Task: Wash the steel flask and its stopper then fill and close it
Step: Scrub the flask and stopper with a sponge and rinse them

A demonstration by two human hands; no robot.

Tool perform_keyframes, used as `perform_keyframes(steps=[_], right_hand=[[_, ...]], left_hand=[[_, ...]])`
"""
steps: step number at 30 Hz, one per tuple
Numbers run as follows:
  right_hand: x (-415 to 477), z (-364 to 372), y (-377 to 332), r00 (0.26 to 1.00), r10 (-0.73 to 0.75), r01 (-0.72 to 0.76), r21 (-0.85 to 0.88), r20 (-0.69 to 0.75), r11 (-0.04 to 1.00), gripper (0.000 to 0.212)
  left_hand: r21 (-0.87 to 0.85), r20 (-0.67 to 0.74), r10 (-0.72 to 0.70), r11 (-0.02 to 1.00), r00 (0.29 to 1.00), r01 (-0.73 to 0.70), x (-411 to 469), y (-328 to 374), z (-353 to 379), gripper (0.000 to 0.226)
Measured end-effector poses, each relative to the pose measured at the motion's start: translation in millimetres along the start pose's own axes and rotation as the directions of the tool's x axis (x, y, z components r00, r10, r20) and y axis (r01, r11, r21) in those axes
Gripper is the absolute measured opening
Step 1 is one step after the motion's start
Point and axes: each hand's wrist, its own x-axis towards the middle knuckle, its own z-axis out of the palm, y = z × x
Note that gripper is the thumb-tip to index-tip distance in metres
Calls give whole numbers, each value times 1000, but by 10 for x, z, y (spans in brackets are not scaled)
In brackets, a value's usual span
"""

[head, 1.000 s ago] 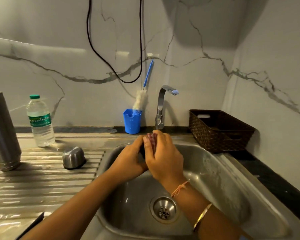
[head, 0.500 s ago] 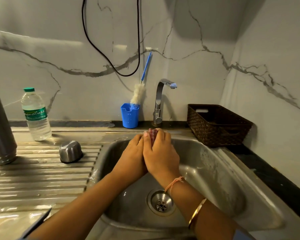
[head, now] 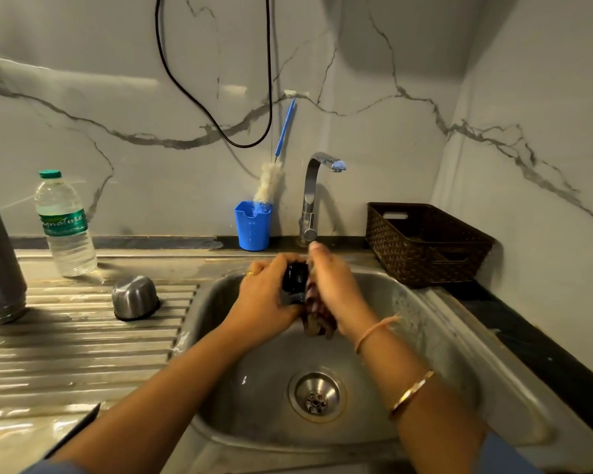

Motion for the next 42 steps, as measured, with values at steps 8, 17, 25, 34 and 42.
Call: perform_keyframes(steps=[8, 17, 25, 34, 42], right_hand=[[18, 21, 8, 944, -305, 261, -278, -128, 925, 46], [-42, 166, -21, 995, -72, 90, 367, -63, 926, 49], [-32, 404, 339, 556, -831, 544, -759, 6, 358, 53], [140, 148, 219, 889, -379, 356, -135, -257, 925, 31], [170, 37, 219, 578, -815, 627, -658, 34, 417, 47]], left_hand=[[-137, -59, 36, 990, 998, -44, 1, 60, -67, 63], [-872, 166, -484, 334, 859, 357, -3, 355, 88, 50], [-936, 352, -487, -165, 799, 312, 5, 190, 29, 42], [-889, 371, -373, 123, 850, 442, -14, 266, 76, 41], [-816, 177, -349, 471, 920, 335, -17, 167, 81, 33]])
